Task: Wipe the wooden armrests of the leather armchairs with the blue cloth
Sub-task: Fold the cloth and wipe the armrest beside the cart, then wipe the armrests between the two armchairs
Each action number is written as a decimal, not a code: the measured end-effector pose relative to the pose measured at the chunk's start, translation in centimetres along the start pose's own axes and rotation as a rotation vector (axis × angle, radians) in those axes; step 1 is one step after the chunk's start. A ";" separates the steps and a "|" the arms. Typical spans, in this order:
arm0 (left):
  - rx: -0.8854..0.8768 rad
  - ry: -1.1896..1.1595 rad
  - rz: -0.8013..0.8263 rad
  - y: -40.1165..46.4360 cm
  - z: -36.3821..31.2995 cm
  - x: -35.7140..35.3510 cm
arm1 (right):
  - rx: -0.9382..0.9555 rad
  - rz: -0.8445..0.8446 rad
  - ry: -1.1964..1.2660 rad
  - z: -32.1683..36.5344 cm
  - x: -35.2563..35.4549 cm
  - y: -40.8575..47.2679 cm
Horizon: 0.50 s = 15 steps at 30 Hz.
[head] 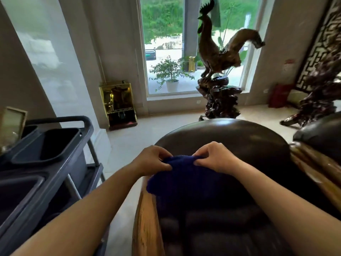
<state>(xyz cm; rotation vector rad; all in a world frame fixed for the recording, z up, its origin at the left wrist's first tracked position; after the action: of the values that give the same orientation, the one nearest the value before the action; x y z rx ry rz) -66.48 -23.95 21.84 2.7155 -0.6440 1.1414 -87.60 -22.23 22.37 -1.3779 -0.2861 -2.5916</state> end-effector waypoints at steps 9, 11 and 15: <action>-0.217 -0.015 0.219 -4.9 -16.0 -3.7 | -0.108 -0.128 -0.024 0.7 11.4 -17.1; -0.253 0.008 0.227 -5.4 -19.1 -5.7 | -0.130 -0.160 -0.015 -0.4 13.3 -20.6; -0.333 0.035 0.256 -5.7 -25.1 -10.6 | -0.176 -0.207 0.016 -3.8 16.8 -27.4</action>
<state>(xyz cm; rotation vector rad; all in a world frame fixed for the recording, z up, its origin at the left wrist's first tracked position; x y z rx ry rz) -86.97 -8.33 32.38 2.3767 -1.0932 1.0192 -106.94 1.86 32.05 -1.4541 -0.2116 -2.8557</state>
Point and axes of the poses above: each hand's wrist, its own y-axis towards the middle knuckle, its own x-axis out of the back of the hand, z = x × y, the point moved 2 cm from there along y, towards the middle knuckle, and after that the axes turned 2 degrees about -y, right-handed, at the moved point
